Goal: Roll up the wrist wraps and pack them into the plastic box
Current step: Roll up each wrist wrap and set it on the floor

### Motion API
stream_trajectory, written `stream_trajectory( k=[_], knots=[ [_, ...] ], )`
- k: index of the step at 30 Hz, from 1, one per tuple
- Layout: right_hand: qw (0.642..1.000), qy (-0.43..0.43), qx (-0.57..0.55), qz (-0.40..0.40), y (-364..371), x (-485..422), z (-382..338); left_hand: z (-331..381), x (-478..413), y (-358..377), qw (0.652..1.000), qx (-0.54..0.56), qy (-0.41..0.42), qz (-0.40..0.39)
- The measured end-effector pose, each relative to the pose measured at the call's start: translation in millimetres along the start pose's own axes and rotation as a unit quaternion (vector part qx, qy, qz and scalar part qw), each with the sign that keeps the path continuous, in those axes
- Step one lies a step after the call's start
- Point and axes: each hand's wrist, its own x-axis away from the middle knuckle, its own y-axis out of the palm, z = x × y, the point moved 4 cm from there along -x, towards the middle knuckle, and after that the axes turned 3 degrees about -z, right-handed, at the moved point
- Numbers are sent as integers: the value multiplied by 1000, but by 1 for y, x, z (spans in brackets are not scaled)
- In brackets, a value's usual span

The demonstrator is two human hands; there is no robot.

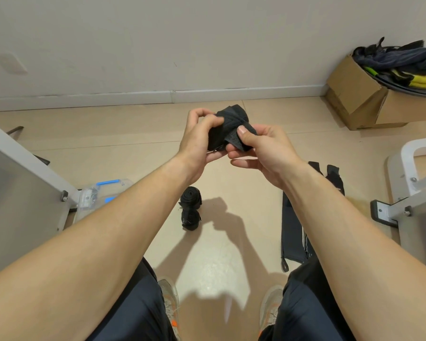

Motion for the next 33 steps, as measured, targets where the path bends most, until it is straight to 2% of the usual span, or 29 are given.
stream_trajectory(
  k=[9, 13, 18, 25, 28, 33],
  knots=[
    [999, -3, 43, -8, 2, 3, 2, 5, 2, -6, 999, -5, 24, 36],
    [1000, 20, 13, -7, 5, 2, 2, 6, 5, -5, 997, -26, 56, 53],
    [995, 63, -79, -24, 8, 2, 4, 14, 8, -6, 977, -154, 138, 47],
    [973, 141, -169, -67, 6, 2, 10, 17, 5, -1, 927, -304, 220, 14],
    [977, 128, -145, -86, 3, 1, 11, 20, 4, -3, 934, -288, 212, 18],
    [992, 65, -14, -104, 2, -2, 10, 20, 0, -9, 950, -253, 182, 13]
  ],
)
